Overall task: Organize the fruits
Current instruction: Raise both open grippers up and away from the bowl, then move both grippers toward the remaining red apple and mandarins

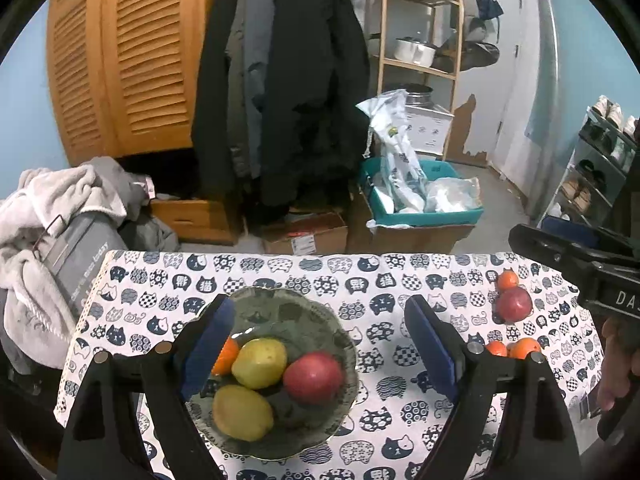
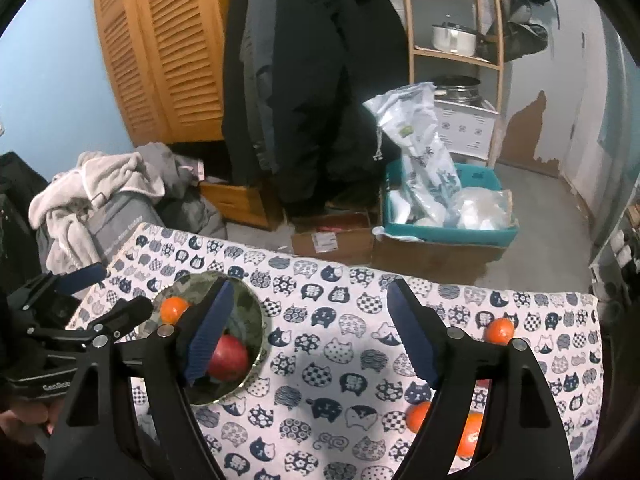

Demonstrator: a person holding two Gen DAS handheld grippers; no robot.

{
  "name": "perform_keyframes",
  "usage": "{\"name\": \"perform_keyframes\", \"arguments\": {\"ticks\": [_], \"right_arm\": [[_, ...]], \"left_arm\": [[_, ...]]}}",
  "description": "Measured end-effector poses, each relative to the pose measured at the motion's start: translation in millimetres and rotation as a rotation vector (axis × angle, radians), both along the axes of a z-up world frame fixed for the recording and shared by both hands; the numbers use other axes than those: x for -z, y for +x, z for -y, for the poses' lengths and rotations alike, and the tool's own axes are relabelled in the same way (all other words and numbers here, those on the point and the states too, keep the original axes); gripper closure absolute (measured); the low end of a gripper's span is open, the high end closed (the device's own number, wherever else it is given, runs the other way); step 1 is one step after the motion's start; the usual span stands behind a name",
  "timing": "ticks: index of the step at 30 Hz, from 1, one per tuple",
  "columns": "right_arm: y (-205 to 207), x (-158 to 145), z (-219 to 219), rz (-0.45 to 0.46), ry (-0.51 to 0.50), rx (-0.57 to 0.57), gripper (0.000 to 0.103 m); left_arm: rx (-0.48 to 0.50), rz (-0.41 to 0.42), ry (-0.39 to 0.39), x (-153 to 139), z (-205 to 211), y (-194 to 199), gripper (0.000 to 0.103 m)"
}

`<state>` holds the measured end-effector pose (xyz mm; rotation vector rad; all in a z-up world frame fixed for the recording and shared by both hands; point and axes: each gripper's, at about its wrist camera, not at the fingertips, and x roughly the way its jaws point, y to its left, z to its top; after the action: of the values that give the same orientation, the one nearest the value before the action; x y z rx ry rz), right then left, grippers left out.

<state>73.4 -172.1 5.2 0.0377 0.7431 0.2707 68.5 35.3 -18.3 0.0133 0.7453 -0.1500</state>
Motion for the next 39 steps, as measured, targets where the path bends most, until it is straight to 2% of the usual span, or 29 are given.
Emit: {"name": "perform_keyframes", "arguments": {"ticks": [12, 18, 39], "right_arm": [[-15, -9, 38, 0.022, 0.006, 0.052, 0.020], [-20, -8, 59, 0.018, 0.002, 0.086, 0.019], [-24, 20, 137, -0.053, -0.001, 0.218, 0.019]], "left_arm": [[0.041, 0.011, 0.012, -10, 35, 0, 0.015], [0.060, 0.014, 0.010, -13, 52, 1, 0.009], [0.190, -0.006, 0.073, -5, 138, 11, 0.008]]}}
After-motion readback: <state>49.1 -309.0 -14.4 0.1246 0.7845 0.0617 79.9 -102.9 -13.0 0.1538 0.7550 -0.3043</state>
